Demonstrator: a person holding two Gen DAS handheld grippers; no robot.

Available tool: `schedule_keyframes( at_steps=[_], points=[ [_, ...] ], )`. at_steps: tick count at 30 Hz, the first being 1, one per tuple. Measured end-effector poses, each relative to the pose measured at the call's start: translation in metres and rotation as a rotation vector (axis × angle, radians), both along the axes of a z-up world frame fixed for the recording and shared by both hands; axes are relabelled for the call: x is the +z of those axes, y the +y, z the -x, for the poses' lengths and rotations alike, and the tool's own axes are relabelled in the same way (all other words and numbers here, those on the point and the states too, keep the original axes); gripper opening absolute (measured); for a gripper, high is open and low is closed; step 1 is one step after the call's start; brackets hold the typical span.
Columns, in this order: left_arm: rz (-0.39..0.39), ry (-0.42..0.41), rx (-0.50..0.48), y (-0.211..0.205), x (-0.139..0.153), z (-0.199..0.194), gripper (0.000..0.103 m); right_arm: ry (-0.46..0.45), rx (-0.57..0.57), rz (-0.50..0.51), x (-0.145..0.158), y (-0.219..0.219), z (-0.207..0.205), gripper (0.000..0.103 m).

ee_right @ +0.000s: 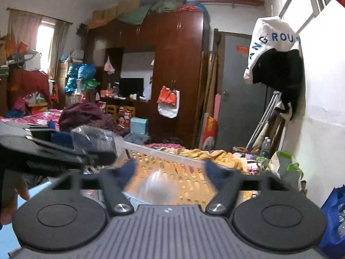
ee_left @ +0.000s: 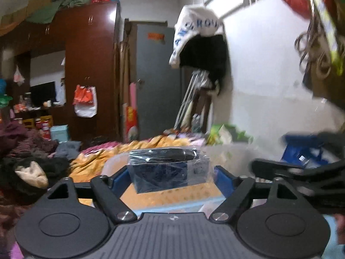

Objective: Organize objects
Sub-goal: 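Carry both items over the basket and open both grippers to drop them, then grasp the white 'THANK YOU' box with the left gripper while the right grasps a purple package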

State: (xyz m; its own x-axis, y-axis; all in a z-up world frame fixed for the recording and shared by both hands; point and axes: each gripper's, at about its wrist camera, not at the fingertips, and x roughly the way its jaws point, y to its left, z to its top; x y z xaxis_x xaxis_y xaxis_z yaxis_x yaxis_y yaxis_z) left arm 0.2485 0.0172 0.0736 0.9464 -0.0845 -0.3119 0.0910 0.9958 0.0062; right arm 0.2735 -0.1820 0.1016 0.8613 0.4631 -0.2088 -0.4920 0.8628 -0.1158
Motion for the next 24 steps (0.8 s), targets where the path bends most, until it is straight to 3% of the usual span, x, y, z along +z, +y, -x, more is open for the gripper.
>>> schedule_keyframes(
  at_steps=[1,4,6,10,13,15,18,21,24],
  points=[
    [0.001,0.002,0.004,0.002,0.0,0.004,0.086,-0.018,0.002,-0.008,-0.002,-0.003,0.007,0.103],
    [0.058,-0.017,-0.018,0.016,0.0,0.035,0.086,-0.049,0.035,-0.063,-0.007,-0.025,0.039,0.103],
    [0.1,-0.024,-0.072,0.026,-0.005,0.065,0.092,-0.038,0.043,-0.114,-0.016,-0.041,0.059,0.103],
    [0.058,-0.075,-0.068,0.024,-0.012,0.099,0.094,0.012,0.033,-0.13,-0.051,-0.066,0.092,0.103],
    [0.011,-0.029,-0.075,0.015,-0.011,0.078,0.095,0.057,0.026,-0.155,-0.068,-0.073,0.094,0.103],
    [0.032,-0.023,-0.067,0.02,-0.015,0.073,0.093,0.092,0.045,-0.226,-0.072,-0.081,0.091,0.103],
    [0.104,-0.058,-0.076,0.041,-0.023,0.095,0.093,0.101,0.051,-0.241,-0.074,-0.087,0.089,0.103],
    [0.107,-0.068,-0.07,0.051,-0.037,0.128,0.094,0.079,-0.004,-0.196,-0.071,-0.087,0.087,0.103],
    [0.105,-0.044,-0.089,0.052,-0.057,0.154,0.095,0.114,-0.006,-0.177,-0.075,-0.087,0.087,0.103]
  ],
)
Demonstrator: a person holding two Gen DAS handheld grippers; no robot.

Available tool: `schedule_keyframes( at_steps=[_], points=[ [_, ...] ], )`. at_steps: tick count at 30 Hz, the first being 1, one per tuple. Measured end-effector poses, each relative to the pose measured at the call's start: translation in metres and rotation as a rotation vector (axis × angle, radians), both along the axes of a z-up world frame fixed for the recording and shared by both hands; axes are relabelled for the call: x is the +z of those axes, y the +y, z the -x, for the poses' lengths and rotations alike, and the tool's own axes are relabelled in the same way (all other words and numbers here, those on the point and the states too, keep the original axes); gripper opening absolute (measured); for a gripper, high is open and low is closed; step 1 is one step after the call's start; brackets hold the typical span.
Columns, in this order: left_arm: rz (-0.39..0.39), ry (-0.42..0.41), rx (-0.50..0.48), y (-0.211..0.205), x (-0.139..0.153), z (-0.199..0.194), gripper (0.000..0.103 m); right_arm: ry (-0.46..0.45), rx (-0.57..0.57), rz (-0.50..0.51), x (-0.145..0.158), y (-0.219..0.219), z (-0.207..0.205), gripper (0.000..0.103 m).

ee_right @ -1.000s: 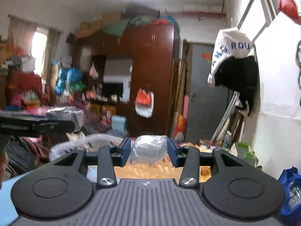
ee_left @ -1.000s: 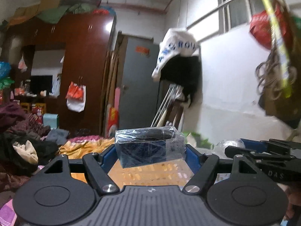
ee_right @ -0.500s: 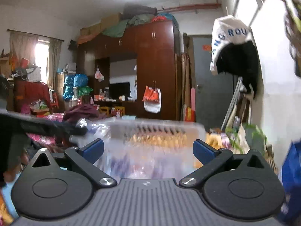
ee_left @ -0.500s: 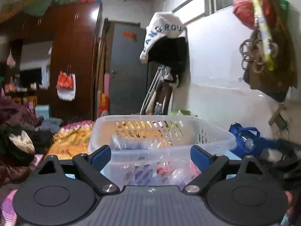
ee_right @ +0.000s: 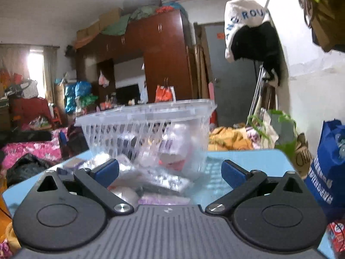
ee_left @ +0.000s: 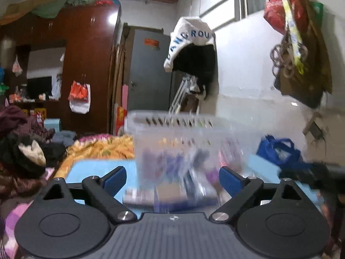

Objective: Organize objects
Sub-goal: 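Grasp the white 'THANK YOU' box with the left gripper while the right grasps a purple package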

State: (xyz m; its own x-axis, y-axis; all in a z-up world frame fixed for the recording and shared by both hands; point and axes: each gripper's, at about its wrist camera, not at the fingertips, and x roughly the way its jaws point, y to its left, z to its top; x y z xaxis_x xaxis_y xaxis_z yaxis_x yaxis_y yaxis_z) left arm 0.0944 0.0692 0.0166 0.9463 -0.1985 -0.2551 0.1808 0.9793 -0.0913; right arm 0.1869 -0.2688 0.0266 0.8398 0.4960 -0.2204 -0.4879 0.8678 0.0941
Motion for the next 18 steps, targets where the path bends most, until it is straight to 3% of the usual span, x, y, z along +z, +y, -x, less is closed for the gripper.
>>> schedule_keyframes(
  at_steps=[3,7,10,18],
  points=[
    [-0.042,0.039,-0.019,-0.007,-0.016,0.009,0.095,0.013,-0.004,0.042,-0.003,0.005,0.0,0.103],
    [-0.103,0.112,-0.071,-0.017,-0.029,0.006,0.095,0.079,0.038,0.087,-0.006,0.01,-0.008,0.088],
    [-0.105,0.135,-0.068,-0.017,-0.033,0.006,0.095,0.147,0.063,0.123,-0.008,0.013,-0.016,0.083],
    [-0.119,0.159,-0.083,-0.03,-0.044,0.007,0.095,0.216,0.095,0.143,-0.012,0.01,-0.017,0.083]
  ],
)
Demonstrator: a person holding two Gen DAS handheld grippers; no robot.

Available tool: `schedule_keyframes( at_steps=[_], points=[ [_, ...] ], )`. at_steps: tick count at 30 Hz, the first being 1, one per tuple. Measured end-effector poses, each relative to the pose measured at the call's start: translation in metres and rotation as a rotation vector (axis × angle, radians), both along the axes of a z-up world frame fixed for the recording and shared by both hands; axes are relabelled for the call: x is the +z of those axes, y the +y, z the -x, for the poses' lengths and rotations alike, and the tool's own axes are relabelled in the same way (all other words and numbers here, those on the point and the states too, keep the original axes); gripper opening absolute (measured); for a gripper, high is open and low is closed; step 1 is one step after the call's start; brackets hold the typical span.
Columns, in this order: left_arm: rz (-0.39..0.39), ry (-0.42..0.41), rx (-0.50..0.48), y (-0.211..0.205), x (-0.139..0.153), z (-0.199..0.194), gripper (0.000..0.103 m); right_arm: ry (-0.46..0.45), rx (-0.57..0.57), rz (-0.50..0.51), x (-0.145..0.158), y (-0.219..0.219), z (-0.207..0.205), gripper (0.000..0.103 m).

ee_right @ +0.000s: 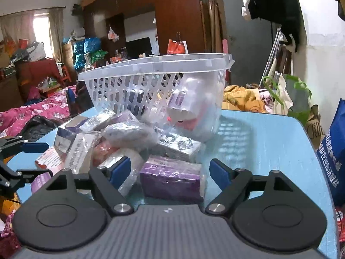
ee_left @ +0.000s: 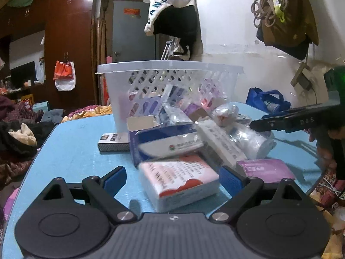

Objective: Organize objects
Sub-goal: 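Grasp the white 'THANK YOU' box with the left gripper while the right grasps a purple package, then lift both items and carry them over the basket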

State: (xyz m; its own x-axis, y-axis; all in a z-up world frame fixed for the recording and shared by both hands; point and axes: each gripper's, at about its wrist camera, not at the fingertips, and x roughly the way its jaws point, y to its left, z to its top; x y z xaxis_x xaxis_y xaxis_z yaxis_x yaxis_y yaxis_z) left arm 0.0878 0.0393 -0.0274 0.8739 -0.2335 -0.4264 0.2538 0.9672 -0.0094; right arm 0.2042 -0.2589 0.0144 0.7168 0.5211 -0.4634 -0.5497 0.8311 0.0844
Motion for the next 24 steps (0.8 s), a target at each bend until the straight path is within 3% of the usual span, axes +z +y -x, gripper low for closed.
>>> schedule_keyframes(
  at_steps=[7,10,11,15,19,24],
  points=[
    [-0.086,0.013,0.009,-0.018,-0.013,-0.002,0.095,0.002,-0.013,0.02,0.0,-0.003,0.003,0.08],
    [-0.067,0.015,0.01,-0.015,-0.012,-0.002,0.093,0.01,-0.012,0.069,-0.001,0.002,0.002,0.075],
    [-0.066,0.008,0.012,-0.014,-0.012,-0.001,0.088,0.017,-0.01,0.073,-0.001,0.003,0.001,0.071],
    [-0.053,-0.04,-0.004,-0.011,-0.014,0.009,0.088,0.018,-0.008,0.06,-0.002,0.001,0.002,0.065],
    [-0.021,-0.096,-0.01,-0.006,-0.007,0.02,0.088,-0.044,-0.013,0.027,-0.004,-0.003,0.012,0.065],
    [0.021,-0.16,0.004,0.002,0.006,0.027,0.088,-0.173,-0.107,-0.043,-0.001,-0.014,0.029,0.065]
  ],
)
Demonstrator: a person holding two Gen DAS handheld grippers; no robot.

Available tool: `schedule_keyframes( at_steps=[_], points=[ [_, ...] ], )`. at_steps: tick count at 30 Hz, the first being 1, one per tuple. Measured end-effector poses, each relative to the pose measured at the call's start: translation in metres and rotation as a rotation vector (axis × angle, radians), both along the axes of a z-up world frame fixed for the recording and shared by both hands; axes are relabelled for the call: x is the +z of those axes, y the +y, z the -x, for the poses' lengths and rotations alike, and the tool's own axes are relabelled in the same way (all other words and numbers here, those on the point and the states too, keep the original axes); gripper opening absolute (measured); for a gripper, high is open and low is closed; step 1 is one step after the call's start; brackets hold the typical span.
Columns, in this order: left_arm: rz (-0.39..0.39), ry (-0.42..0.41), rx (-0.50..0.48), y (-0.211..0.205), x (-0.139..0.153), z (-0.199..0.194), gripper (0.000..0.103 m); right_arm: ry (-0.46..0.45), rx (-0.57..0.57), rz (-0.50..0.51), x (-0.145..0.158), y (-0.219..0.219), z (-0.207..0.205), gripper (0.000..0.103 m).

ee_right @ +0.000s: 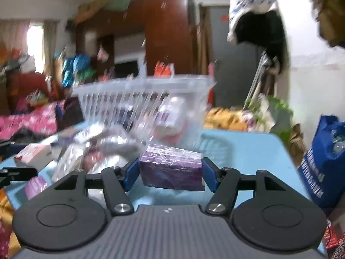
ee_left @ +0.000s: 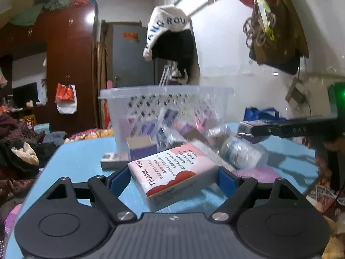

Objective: Organize objects
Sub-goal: 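Lift both items and carry them over the basket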

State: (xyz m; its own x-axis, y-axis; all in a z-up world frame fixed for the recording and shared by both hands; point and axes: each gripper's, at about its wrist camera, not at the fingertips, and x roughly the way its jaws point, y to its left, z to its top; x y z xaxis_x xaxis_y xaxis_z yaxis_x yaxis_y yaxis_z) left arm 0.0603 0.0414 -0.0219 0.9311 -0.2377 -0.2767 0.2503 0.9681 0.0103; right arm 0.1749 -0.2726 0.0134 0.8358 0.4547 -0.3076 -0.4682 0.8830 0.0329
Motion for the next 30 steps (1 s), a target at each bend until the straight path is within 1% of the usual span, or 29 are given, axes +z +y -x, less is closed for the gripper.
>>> schedule_keyframes(
  at_steps=[3,6,10,14,21,30],
  points=[
    [0.008,-0.025,0.009,0.002,0.004,0.001,0.088,-0.055,-0.036,-0.039,0.002,-0.006,0.007,0.065],
    [0.02,-0.046,0.018,0.004,0.005,0.001,0.088,-0.121,-0.073,-0.039,0.005,-0.009,0.016,0.065],
    [0.028,-0.057,0.024,0.009,0.006,0.002,0.088,-0.153,-0.058,-0.081,0.006,-0.012,0.025,0.065],
    [0.035,-0.076,0.022,0.009,0.006,0.005,0.088,-0.183,-0.043,-0.076,0.005,-0.009,0.03,0.065],
    [0.041,-0.099,0.03,0.01,0.01,0.007,0.088,-0.189,0.01,-0.095,0.006,-0.009,0.033,0.065],
    [0.075,-0.12,0.048,0.018,0.015,0.007,0.088,-0.205,0.008,-0.117,0.009,-0.009,0.035,0.065]
  ],
)
